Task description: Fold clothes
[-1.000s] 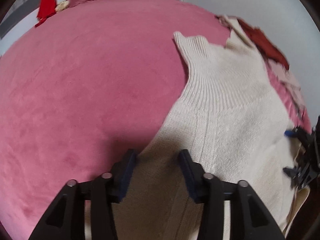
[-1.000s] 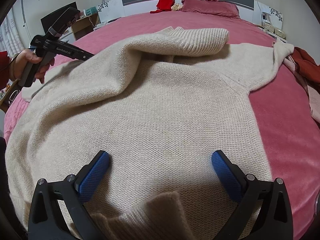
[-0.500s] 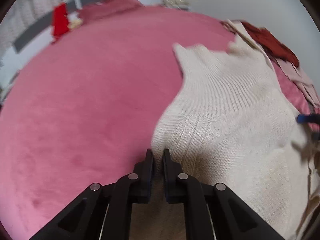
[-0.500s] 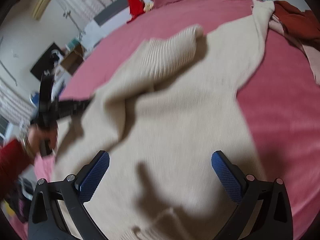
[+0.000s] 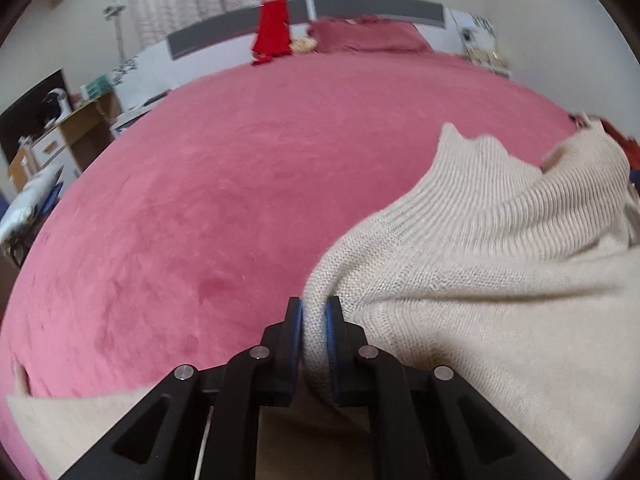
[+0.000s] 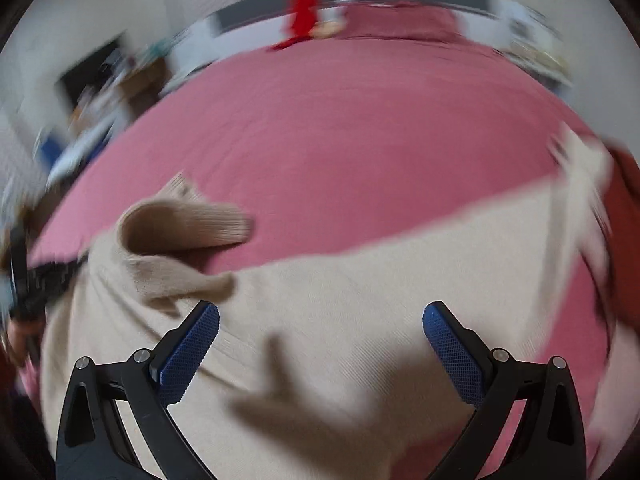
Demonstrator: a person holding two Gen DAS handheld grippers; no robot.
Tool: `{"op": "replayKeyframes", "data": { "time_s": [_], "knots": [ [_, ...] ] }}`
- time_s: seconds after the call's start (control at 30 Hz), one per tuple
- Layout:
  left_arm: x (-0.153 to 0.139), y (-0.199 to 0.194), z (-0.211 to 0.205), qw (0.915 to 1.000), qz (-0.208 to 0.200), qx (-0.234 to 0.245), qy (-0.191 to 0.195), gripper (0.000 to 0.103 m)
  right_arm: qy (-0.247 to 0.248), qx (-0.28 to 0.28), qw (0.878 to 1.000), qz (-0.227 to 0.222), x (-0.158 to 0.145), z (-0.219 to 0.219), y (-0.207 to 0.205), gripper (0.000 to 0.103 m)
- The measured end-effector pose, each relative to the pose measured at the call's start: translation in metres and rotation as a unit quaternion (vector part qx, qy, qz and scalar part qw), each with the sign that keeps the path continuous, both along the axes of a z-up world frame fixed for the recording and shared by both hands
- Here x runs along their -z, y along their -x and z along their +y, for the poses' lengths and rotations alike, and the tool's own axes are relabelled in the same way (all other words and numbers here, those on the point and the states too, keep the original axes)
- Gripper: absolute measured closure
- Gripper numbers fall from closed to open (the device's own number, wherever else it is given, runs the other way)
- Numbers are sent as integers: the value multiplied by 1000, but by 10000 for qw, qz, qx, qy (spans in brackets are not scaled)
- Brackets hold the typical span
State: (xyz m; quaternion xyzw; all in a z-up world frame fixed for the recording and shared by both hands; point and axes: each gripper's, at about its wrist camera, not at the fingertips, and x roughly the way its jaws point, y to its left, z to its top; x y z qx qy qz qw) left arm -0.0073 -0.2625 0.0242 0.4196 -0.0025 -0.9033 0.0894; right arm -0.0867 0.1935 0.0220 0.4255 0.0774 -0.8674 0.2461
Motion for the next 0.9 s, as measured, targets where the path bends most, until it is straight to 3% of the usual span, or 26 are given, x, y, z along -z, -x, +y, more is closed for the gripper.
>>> {"op": "replayKeyframes", "data": {
  "time_s": [0.07, 0.13, 0.2, 0.27, 0.3, 0.33, 0.4, 0.6, 0.67, 0.73, 0.77, 0.8, 0.83, 0.9],
  "knots": [
    [2, 2, 5, 9999, 87, -95, -66, 93, -482, -979, 9939, 129, 2, -35, 6, 0],
    [5, 5, 10, 9996, 174, -190, -131, 92, -760, -1853, 9793, 281, 1, -61, 6, 0],
    [7, 7, 13, 9992, 231, -261, -209, 91, -877, -2342, 9672, 442, -2, -80, 4, 0],
    [5, 9, 12, 9992, 160, -269, -263, 90, -905, -2472, 9641, 344, -1, -90, 8, 13],
    [3, 12, 12, 9992, 111, -272, -258, 90, -928, -2423, 9656, 143, 5, -95, 13, 64],
    [1, 15, 13, 9993, 83, -266, -241, 90, -940, -2270, 9692, -160, 12, -99, 21, 95],
    [-7, 21, 16, 9994, 74, -242, -218, 88, -957, -1925, 9753, -514, 18, -101, 32, 95],
    [-46, 56, 8, 9940, 736, -779, -198, 92, -912, -910, 9895, 649, -33, -80, 54, 95],
    [-56, 68, 5, 9917, 897, -895, -225, 92, -844, -572, 9882, 1143, -56, -71, 62, 95],
    [-52, 78, 9, 9927, 806, -895, -33, 92, -935, -344, 9820, 1602, -63, -64, 66, 95],
    [-45, 82, 13, 9944, 637, -840, 68, 92, -1059, -258, 9808, 1616, -59, -59, 71, 95],
    [-37, 86, 18, 9957, 459, -780, 198, 92, -1237, -194, 9815, 1446, -49, -54, 77, 86],
    [-23, 88, 24, 9965, 177, -720, 391, 91, -1457, -111, 9828, 1128, -33, -50, 87, 69],
    [-10, 80, 28, 9959, -11, -684, 597, 89, -1897, 117, 9812, 344, 6, -41, 105, 64]
  ]
}}
